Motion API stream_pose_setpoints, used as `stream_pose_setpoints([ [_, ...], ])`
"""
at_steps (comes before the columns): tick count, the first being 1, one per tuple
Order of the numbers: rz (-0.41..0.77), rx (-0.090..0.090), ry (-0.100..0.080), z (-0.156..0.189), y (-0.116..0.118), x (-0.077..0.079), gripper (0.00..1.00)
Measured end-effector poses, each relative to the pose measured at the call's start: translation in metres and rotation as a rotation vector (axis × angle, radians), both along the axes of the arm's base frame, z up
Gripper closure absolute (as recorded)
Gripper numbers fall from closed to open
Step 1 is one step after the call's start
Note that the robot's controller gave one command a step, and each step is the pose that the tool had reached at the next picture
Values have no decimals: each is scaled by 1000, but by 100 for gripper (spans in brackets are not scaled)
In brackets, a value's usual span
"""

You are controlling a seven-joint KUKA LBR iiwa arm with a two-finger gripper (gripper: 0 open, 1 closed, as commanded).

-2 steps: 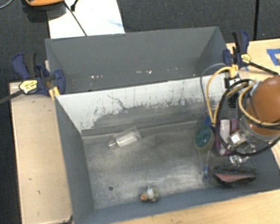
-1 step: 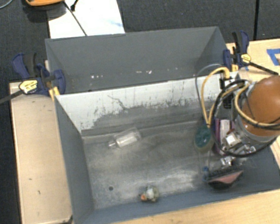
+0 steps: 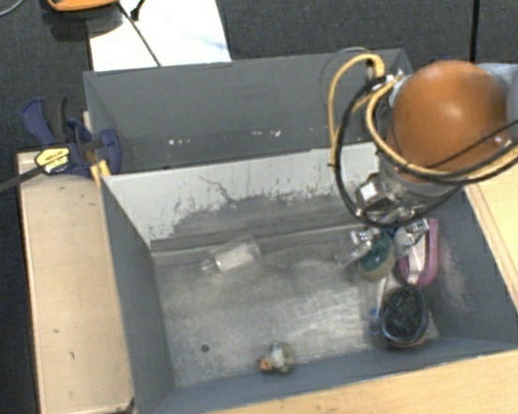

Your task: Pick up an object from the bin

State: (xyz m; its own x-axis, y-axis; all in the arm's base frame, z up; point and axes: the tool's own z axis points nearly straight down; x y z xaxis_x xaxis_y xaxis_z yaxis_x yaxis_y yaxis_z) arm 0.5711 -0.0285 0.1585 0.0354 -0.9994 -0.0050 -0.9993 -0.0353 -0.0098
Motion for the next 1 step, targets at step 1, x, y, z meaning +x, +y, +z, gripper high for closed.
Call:
stream_pose_setpoints([
  [1,493,-5,8,-51,-26,11,0],
])
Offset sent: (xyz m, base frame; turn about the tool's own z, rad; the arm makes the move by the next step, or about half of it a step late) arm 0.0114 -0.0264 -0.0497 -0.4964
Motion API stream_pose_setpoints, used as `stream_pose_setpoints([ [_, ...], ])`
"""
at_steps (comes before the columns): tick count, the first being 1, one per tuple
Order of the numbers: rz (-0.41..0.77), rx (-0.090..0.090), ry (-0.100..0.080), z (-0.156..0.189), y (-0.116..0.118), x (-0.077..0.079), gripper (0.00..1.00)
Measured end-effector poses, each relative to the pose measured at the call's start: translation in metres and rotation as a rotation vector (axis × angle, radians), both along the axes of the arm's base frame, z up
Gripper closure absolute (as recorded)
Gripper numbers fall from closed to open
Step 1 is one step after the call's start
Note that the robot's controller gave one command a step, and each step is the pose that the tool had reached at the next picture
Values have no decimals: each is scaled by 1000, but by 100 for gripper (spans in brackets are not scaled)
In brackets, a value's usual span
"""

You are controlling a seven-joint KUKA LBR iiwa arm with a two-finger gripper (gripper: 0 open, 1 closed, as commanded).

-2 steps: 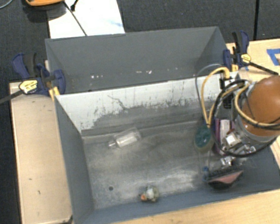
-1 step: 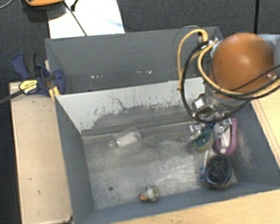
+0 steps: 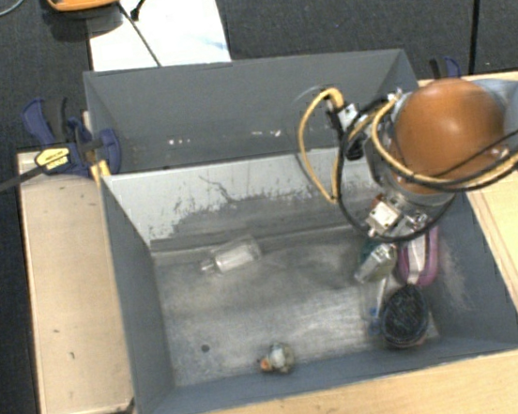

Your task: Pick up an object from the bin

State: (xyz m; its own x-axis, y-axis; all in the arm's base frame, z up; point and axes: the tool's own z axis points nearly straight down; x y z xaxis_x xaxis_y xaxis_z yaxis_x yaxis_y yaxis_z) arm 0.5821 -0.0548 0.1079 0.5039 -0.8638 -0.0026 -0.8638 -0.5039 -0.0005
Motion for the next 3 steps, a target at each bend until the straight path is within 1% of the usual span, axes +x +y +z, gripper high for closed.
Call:
stream_pose_setpoints([
  [1,232,-1,3,-5,-30,-94,0],
  [2,697,15,-2,-31,-62,-82,0],
  [3,690,10,-9,-30,-63,-80,100],
])
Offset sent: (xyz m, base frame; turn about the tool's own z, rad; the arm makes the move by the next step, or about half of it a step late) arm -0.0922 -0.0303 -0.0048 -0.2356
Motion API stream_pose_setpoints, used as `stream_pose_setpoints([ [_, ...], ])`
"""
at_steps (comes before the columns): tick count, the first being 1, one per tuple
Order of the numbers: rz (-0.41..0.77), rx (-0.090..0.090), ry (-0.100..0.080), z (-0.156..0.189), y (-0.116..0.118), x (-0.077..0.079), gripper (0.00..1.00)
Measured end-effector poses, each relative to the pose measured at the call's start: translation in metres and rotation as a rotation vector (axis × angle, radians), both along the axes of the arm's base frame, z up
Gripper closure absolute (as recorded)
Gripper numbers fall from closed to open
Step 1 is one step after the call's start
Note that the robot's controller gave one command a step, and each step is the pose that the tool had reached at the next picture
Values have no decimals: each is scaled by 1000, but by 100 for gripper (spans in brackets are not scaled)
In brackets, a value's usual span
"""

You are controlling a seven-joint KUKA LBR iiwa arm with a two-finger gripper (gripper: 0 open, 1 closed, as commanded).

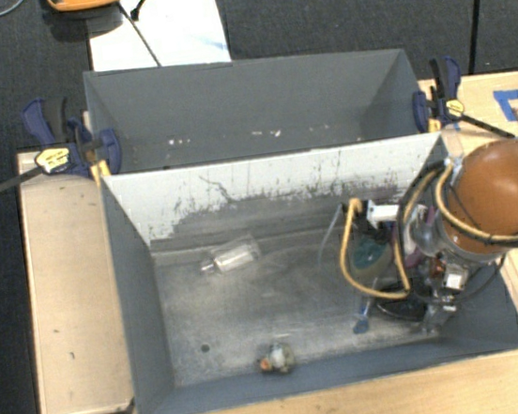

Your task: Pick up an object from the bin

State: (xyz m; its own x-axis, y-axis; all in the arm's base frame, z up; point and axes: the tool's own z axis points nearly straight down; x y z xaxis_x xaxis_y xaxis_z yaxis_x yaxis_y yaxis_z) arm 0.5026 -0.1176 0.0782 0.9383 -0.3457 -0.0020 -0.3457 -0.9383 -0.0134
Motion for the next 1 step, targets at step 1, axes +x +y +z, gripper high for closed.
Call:
stream_pose_setpoints([
  [1,-38,-13,-2,142,3,8,100],
])
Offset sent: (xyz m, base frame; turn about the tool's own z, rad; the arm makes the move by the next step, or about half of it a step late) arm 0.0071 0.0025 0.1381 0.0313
